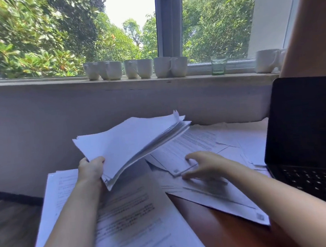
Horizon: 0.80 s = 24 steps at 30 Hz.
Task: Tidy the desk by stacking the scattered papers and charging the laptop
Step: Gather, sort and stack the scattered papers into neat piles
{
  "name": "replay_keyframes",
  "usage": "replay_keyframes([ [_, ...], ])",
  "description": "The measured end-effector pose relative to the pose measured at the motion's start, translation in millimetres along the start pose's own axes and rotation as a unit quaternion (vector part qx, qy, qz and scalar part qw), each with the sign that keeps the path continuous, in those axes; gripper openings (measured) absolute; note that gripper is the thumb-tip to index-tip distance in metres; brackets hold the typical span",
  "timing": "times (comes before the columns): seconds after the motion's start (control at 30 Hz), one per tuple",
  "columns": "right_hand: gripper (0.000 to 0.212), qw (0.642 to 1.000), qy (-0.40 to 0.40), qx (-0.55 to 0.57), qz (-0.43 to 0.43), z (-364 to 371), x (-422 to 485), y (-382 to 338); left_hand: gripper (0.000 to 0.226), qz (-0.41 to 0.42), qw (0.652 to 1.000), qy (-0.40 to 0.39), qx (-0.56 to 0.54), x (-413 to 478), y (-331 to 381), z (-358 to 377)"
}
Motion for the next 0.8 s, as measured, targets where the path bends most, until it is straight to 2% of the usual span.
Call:
replay_keyframes([
  [0.1, 0.05, 0.992, 0.05, -0.112, 0.016, -4.1, 2.7, -16.9, 0.028, -0.009, 1.0, 0.004, -0.01, -1.4, -0.2, -0.6],
  [0.2, 0.031, 0.976, 0.115, -0.183, 0.016, -9.8, 1.4, -30.3, 0.031, -0.008, 1.0, 0.006, -0.017, -4.6, 2.1, -1.1],
  [0.3, 0.027, 0.966, 0.145, -0.215, 0.016, -13.6, 3.8, -32.8, 0.019, -0.015, 1.0, 0.005, -0.021, -7.9, 3.8, -0.7],
  [0.37, 0.029, 0.975, 0.154, -0.153, 0.05, -18.5, 9.5, -23.1, 0.016, -0.022, 0.999, 0.007, -0.029, -9.9, 5.9, -0.9],
  [0.43, 0.027, 0.98, 0.165, -0.048, 0.103, -24.0, 15.3, -4.7, 0.023, -0.023, 0.999, 0.011, -0.043, -8.8, 5.2, -1.8],
  [0.53, 0.032, 0.962, 0.192, 0.111, 0.163, -33.0, 21.9, 23.0, 0.029, -0.03, 0.998, 0.01, -0.047, -10.7, 6.2, -1.6],
  [0.67, 0.039, 0.907, 0.227, 0.326, 0.143, -44.5, 23.5, 36.8, 0.034, -0.024, 0.999, 0.003, -0.033, -10.2, 4.3, -1.2],
  [0.73, 0.036, 0.894, 0.241, 0.359, 0.116, -50.6, 20.7, 36.1, 0.035, -0.021, 1.0, -0.008, -0.007, -10.8, 3.6, -1.2],
  [0.8, 0.036, 0.897, 0.275, 0.333, 0.095, -57.2, 16.6, 33.5, 0.034, -0.018, 0.999, -0.019, 0.022, -11.3, 3.7, 0.1],
])
Point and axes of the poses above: each hand's wrist, its own x-axis towards the middle knuckle, its own z-axis out of the palm, y = z × x, the point moved 4 cm from there along x, towards the middle knuckle, and after that the axes turned 15 degrees about -x, right-handed, at the moved point
